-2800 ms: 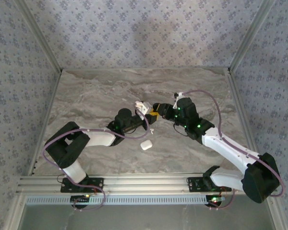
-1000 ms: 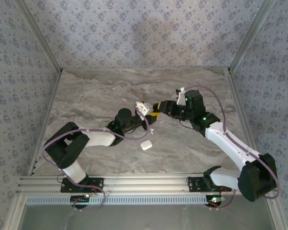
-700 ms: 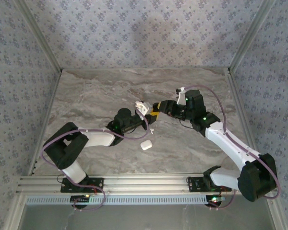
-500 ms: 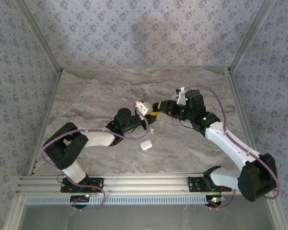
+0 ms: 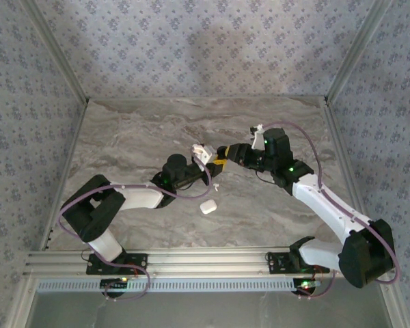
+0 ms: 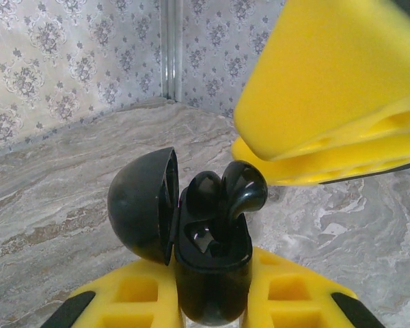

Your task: Insert wireless bluetooth earbuds into charging case

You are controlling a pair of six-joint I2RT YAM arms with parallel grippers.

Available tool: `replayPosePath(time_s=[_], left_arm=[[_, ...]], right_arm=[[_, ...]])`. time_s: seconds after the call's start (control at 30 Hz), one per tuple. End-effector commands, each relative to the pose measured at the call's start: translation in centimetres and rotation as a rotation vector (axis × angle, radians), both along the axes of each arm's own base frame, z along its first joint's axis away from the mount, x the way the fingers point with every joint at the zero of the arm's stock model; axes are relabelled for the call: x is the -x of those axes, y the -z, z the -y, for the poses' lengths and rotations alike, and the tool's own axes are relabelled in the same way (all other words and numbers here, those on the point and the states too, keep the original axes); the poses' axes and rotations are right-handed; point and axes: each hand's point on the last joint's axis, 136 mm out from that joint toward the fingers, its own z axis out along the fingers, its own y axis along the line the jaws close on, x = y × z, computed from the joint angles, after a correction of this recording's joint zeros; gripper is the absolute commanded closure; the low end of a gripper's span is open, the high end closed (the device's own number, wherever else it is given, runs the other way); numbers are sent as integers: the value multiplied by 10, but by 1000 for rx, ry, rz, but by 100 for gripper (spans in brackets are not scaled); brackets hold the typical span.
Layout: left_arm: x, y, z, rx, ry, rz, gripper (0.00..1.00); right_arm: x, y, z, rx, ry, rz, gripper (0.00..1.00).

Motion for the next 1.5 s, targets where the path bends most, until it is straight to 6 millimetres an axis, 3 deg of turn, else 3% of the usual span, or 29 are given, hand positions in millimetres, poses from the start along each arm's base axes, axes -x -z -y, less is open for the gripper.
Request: replayPosePath(time_s=[0.0, 0.33, 0.67, 0.83, 1.0, 1.07, 1.27, 1.47], left_arm=[[5, -19, 3, 24, 23, 47, 88], [5, -19, 2, 21, 22, 48, 88], [16, -20, 4, -3, 80, 85, 88], [21, -21, 4, -11, 103, 99, 88], [26, -21, 5, -21, 131, 123, 88], [28, -22, 5, -25, 143, 132, 88], [31, -23, 5, -34, 156, 151, 88], [32, -25, 5, -30, 160, 156, 88]], right_arm=[[16, -14, -12, -41, -73, 11, 72], [20, -13, -10, -36, -75, 7, 74], [20, -28, 22, 86, -30, 86, 62], [21, -50, 34, 191, -91, 324, 61], [28, -52, 37, 297, -202, 459, 61], [36, -53, 33, 334, -302, 568, 56], [45, -44, 32, 471, -440, 779, 46], [55, -27, 29, 537, -603, 901, 47]])
